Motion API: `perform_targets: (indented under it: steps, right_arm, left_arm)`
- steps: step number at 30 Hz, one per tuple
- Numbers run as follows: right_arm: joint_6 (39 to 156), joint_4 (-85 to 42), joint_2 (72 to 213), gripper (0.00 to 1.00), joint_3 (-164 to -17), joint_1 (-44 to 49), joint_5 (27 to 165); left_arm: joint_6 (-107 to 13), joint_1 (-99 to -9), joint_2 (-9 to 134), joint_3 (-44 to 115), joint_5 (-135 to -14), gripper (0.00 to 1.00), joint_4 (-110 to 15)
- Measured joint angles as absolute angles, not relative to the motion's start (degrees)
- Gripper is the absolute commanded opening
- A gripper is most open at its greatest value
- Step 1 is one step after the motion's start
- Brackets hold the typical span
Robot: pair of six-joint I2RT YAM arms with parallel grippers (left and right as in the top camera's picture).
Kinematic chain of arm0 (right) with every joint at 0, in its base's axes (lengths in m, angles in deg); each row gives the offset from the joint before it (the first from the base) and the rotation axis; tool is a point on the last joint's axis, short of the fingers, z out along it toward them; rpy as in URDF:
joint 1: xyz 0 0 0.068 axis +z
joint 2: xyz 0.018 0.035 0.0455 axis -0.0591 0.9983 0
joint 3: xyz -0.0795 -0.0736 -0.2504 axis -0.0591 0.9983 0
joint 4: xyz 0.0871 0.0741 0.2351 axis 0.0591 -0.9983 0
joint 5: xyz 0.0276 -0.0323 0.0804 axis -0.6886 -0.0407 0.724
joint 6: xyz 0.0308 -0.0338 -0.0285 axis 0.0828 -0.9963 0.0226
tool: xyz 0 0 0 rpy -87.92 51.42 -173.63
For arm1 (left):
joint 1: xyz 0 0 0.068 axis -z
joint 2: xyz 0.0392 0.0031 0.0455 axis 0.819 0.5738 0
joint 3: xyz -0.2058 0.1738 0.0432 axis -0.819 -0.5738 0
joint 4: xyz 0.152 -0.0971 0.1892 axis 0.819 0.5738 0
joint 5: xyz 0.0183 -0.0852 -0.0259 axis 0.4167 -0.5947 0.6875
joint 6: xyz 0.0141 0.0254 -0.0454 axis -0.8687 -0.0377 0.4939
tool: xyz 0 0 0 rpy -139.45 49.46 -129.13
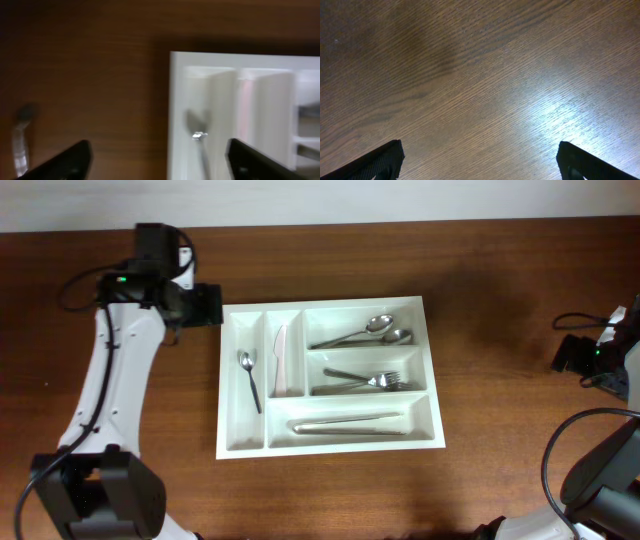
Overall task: Pack container
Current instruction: 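Move the left gripper back over the remaining spoon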
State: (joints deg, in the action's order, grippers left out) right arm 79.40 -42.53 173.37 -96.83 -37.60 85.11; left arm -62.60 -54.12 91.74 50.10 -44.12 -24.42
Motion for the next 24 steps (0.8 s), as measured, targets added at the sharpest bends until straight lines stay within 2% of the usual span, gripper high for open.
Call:
perform_targets:
  steps: [1, 9, 24]
  right_arm:
    - [79.40, -42.53, 173.37, 0.99, -96.83, -37.60, 85.11]
    - [79.38, -42.53, 173.37, 0.99, -96.83, -37.60, 85.11]
    - [79.38, -42.53, 173.37, 0.99, -96.83, -37.60, 85.11]
  left_arm:
    - [-62.79, -54.86, 91.46, 50.25, -42.85, 1.00, -23.70]
    - [-62.97, -62.65, 91.13, 50.25, -35.18, 0.99, -19.02]
    - [-64.15, -81.95, 91.06, 48.92, -33.19, 0.99, -20.49]
